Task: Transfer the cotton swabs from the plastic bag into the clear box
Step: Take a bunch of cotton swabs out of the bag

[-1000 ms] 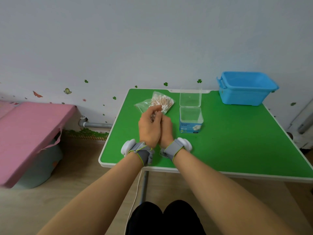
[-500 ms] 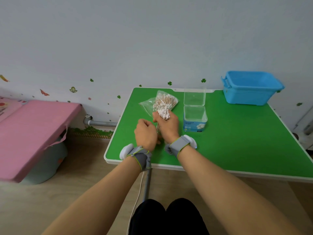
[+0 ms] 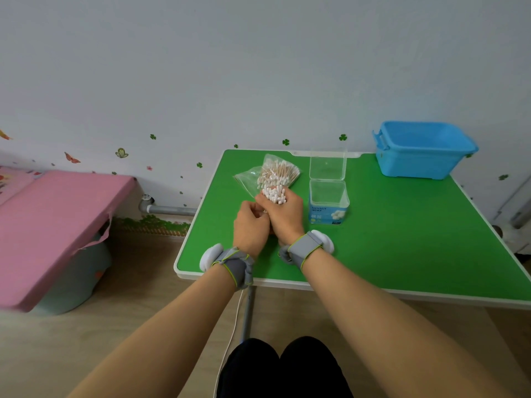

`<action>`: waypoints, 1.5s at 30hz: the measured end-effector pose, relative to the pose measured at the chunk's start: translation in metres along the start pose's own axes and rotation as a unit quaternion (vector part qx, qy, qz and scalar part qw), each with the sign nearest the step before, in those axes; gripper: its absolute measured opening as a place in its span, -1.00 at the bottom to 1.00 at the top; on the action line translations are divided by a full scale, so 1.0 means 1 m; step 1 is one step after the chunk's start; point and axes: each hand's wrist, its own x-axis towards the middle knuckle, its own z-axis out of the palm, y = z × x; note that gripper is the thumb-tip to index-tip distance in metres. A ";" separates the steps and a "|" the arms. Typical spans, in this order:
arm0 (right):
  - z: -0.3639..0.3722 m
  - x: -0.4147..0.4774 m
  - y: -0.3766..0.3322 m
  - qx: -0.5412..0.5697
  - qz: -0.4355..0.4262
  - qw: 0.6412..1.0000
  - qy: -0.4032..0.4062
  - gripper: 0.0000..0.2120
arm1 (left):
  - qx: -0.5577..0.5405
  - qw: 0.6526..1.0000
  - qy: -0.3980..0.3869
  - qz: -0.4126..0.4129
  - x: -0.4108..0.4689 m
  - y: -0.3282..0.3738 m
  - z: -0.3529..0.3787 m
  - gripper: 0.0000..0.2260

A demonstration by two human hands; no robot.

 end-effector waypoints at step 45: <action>-0.005 0.002 0.000 -0.016 0.055 0.998 -0.009 -0.67 | 0.398 0.830 -0.041 0.389 -0.010 0.002 -0.010 -0.45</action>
